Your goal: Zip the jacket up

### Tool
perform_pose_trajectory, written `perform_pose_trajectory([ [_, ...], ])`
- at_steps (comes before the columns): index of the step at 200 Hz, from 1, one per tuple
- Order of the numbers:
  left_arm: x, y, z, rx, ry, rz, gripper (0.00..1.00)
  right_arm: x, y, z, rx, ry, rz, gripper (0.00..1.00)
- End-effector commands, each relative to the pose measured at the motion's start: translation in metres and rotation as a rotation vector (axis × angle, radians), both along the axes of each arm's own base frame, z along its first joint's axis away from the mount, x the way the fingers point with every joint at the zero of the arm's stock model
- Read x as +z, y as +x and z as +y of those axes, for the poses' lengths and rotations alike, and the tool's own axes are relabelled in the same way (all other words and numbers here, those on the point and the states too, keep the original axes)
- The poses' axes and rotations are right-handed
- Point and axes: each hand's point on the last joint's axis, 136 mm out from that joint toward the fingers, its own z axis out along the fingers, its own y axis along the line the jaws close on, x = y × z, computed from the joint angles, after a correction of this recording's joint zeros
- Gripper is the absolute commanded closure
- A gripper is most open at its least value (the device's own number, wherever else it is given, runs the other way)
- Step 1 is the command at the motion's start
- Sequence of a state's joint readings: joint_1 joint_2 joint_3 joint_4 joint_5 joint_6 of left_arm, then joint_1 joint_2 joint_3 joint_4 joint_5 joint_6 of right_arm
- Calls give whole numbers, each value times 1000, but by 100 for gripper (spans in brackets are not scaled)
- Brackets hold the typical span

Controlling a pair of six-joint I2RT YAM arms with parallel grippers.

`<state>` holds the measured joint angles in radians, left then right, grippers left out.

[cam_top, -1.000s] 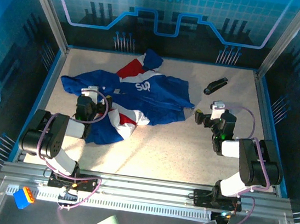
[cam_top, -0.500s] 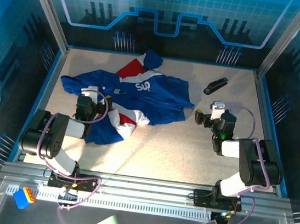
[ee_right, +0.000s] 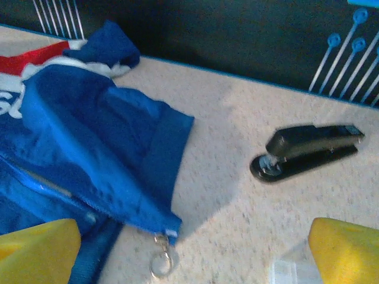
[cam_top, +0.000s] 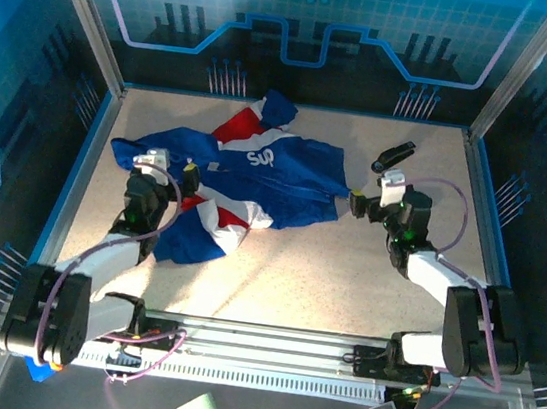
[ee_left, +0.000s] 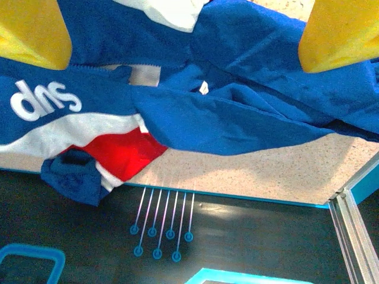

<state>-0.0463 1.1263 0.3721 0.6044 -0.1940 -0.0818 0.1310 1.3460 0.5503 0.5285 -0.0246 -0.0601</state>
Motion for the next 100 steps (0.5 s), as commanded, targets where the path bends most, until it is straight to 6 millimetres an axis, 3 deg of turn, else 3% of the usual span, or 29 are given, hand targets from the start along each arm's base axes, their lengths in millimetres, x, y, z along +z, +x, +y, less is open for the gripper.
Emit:
perform_pose_trajectory([
  [1,-14,-16,-5,9,-82,139,2,-3,-4,16,12,-59,145,0],
  [33,-14,-32,-33,-77,-219,209,15,18,3,70,104,-19,269,0],
  [51,-25,-41,-48,-75,-307,312,20,14,5,104,195,57,395,6],
  [76,-47,-52,-79,-101,-353,443,24,-7,23,139,264,111,497,16],
  [100,-69,-60,-113,-150,-372,510,27,-38,46,160,274,140,610,28],
])
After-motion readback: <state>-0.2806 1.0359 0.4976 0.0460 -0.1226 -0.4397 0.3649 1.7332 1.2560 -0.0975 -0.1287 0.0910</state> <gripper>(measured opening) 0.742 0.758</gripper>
